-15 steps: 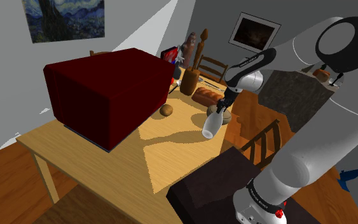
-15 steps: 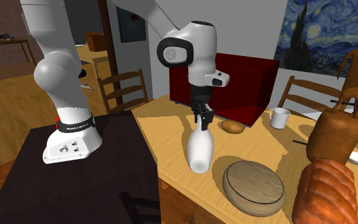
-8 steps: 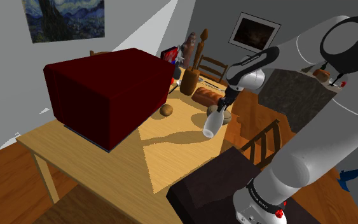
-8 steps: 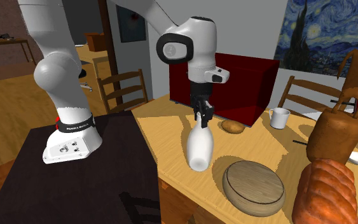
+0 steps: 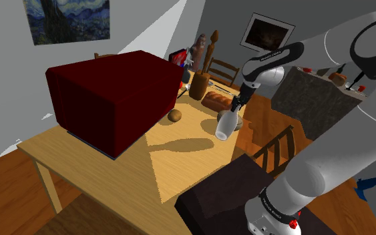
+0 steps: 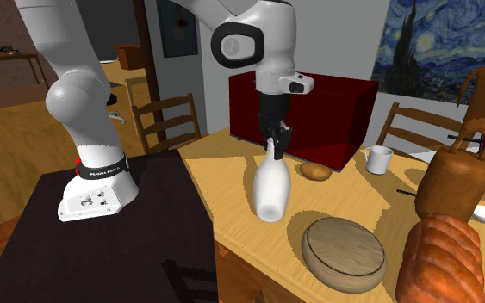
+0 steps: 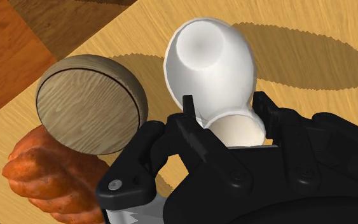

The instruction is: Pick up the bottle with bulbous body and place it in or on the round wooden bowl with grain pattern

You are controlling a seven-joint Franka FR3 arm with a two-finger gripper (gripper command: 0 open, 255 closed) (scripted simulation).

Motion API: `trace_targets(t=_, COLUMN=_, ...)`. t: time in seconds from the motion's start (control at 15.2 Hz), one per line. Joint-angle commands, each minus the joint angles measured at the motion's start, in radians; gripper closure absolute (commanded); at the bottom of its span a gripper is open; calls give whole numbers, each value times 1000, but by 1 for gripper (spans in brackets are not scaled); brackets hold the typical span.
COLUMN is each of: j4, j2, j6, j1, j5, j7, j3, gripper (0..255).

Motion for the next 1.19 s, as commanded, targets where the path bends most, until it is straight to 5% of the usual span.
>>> trace_targets(t=0.0, j4=12, j2=-17, j6=-28, j1=-1, j5=-9, j7=7, j3=1, gripper=255)
trace_targets(t=1.12, j4=141, j2=-132, j6=-265, j1=-4, j5=-56, j7=47, j3=21, gripper=255)
